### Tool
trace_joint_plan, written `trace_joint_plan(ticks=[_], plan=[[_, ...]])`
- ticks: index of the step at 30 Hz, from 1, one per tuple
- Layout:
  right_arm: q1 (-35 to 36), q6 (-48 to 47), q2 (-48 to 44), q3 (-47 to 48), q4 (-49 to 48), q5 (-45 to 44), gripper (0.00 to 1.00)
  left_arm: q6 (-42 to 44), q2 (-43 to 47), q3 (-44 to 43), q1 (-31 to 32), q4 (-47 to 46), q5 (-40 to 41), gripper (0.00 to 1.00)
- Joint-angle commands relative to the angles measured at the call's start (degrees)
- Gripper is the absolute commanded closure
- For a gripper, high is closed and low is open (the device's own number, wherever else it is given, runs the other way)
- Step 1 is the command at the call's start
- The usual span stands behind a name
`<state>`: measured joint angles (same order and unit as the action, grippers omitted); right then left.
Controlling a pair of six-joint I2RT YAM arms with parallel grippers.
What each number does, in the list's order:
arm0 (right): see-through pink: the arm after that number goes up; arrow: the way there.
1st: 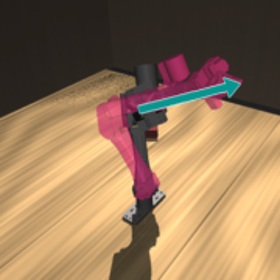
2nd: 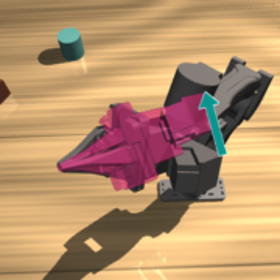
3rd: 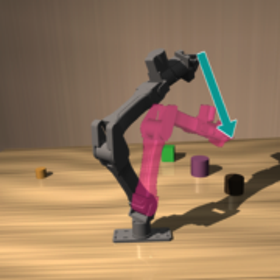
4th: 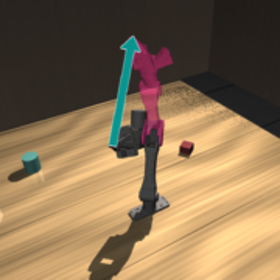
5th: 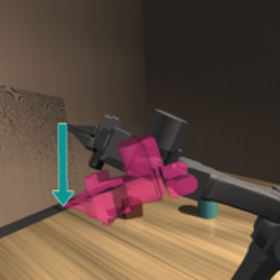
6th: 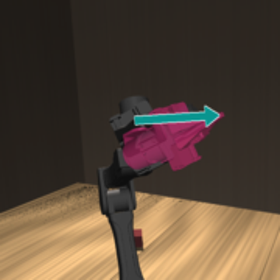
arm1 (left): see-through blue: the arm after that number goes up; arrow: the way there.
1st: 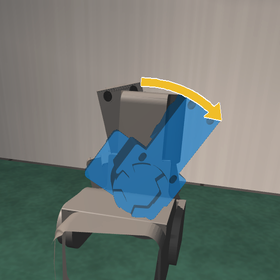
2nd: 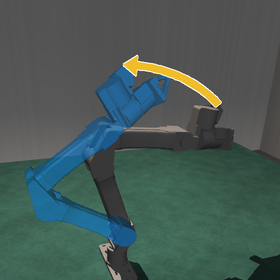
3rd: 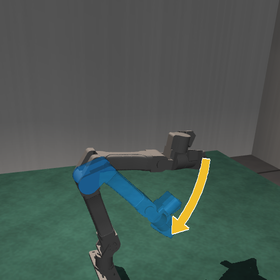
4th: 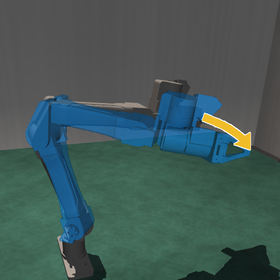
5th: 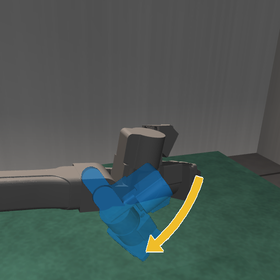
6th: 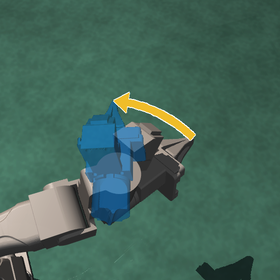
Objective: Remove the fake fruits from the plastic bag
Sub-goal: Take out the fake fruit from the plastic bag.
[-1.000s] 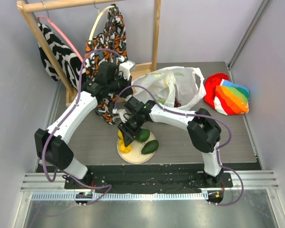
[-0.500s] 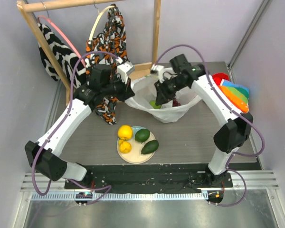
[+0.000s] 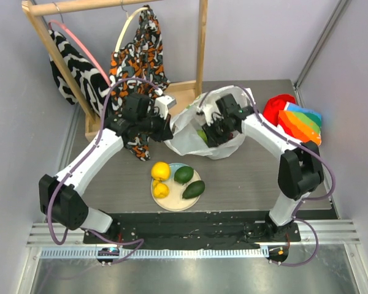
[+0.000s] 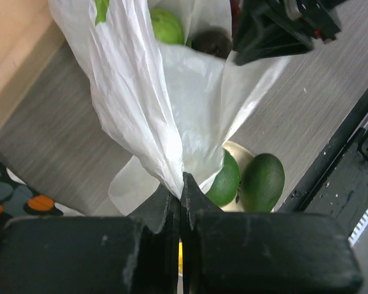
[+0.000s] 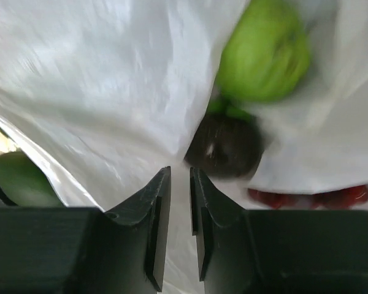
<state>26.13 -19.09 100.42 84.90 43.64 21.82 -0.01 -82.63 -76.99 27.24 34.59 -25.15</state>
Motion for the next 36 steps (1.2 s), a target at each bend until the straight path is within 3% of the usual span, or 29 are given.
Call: trace_joint_plan(ticks=[1,5,11,15,21,26,32,36], plan=[[0.06,0.29,-11.46,-14.65,-1.81,-5.39,0.73,-1.40,4.31,3.24,-0.26,0.30,1.15,1.00],[0.06,-2.26,-16.13,-17.50,2.41,-4.42,0.73,-1.31,5.02,5.44,-0.17,0.13,1.15,1.00],[-0.03,-3.41,-11.75,-5.82,0.93,-2.75,0.69,-1.04,4.23,5.01,-0.17,0.48,-0.69,1.00],[-0.11,-3.76,-4.90,2.79,-2.15,-3.89,0.57,-2.80,3.62,3.26,-0.18,0.30,-1.31,1.00],[-1.43,4.76,7.41,11.32,-2.42,-7.40,0.48,-1.93,2.38,-0.18,-0.18,1.80,-1.66,1.00],[-1.61,9.42,12.15,13.97,-3.12,-9.87,0.42,-0.87,4.23,1.49,-0.17,2.85,-2.10,1.00],[-1.70,13.11,15.33,15.73,-3.47,-11.37,0.21,-0.96,5.20,2.55,-0.18,2.85,-2.98,1.00],[-1.61,14.25,17.52,16.43,-3.47,-9.61,0.13,-0.96,5.20,2.81,-0.26,2.94,-3.15,1.00]])
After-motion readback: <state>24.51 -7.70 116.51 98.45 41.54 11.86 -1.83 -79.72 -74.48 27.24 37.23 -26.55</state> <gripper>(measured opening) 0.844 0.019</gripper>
